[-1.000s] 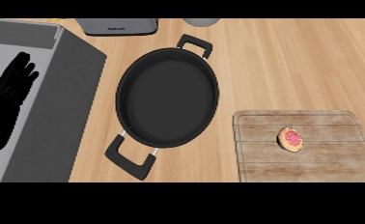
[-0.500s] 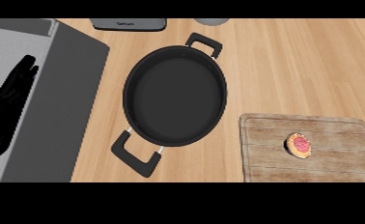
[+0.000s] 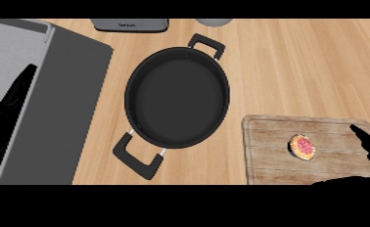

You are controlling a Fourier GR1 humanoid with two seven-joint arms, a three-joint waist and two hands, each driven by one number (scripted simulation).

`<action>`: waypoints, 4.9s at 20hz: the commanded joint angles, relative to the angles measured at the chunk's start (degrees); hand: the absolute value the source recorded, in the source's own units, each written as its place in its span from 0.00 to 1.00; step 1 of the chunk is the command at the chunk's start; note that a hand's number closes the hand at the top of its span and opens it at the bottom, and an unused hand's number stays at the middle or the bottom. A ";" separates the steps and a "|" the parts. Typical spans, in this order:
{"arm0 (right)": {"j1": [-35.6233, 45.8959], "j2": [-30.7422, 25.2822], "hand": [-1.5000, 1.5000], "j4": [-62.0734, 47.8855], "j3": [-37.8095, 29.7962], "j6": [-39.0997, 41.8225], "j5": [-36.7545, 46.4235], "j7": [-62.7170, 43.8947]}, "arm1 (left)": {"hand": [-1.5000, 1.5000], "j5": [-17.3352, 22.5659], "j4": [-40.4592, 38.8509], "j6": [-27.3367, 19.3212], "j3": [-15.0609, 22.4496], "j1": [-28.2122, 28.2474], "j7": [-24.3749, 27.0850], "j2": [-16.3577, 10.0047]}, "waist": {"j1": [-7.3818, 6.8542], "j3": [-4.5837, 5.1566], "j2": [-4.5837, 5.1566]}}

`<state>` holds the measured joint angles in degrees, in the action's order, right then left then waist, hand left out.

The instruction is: Pick the cupcake from the cutting board and place it in the pot

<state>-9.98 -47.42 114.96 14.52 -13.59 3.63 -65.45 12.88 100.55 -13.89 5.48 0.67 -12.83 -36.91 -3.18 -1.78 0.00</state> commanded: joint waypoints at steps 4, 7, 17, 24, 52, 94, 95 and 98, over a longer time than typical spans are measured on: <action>9.23 -1.31 0.00 -6.39 1.65 6.14 -4.67 -11.94 | 0.50 -2.32 -6.53 -1.48 3.19 0.74 2.26 3.25 | 1.33 2.00 0.95; 12.68 0.43 0.00 -10.54 4.12 6.13 -4.53 -11.65 | 0.50 -1.97 -7.67 -1.85 3.54 0.86 3.54 3.38 | 1.09 2.00 1.05; 19.42 5.31 0.00 -19.75 9.07 6.08 -3.83 -12.36 | 0.50 -0.85 -7.63 -4.73 4.57 2.05 4.39 1.76 | 2.04 1.92 0.50; 22.53 8.67 0.00 -24.16 12.36 6.25 -1.67 -12.79 | 0.50 0.10 -7.92 -6.31 6.10 4.22 6.53 1.10 | 2.34 1.93 0.24; 47.41 42.17 1.00 -28.60 41.10 13.16 20.29 -2.82 | 0.50 4.81 -7.93 -4.88 11.16 -1.78 8.48 -3.55 | -5.09 2.44 0.80; 86.02 47.38 1.00 -58.36 25.87 -6.40 44.42 -4.80 | 0.50 7.84 -12.69 -10.90 14.38 -2.73 9.94 -4.32 | 0.82 1.92 0.73; 84.39 47.39 1.00 -58.98 26.76 -6.84 43.68 -4.08 | 0.50 7.62 -13.39 -10.95 14.65 -2.66 10.90 -3.92 | 0.93 1.93 0.73; 85.01 47.39 1.00 -65.30 25.70 -7.37 42.16 -0.54 | 0.50 7.97 -12.33 -11.09 14.88 -2.71 10.78 -4.64 | 0.15 1.92 0.89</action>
<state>74.57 -0.57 56.09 41.36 -16.77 47.33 -62.99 21.72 90.09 -24.26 19.60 -0.88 -2.77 -45.35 -3.00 -1.22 0.49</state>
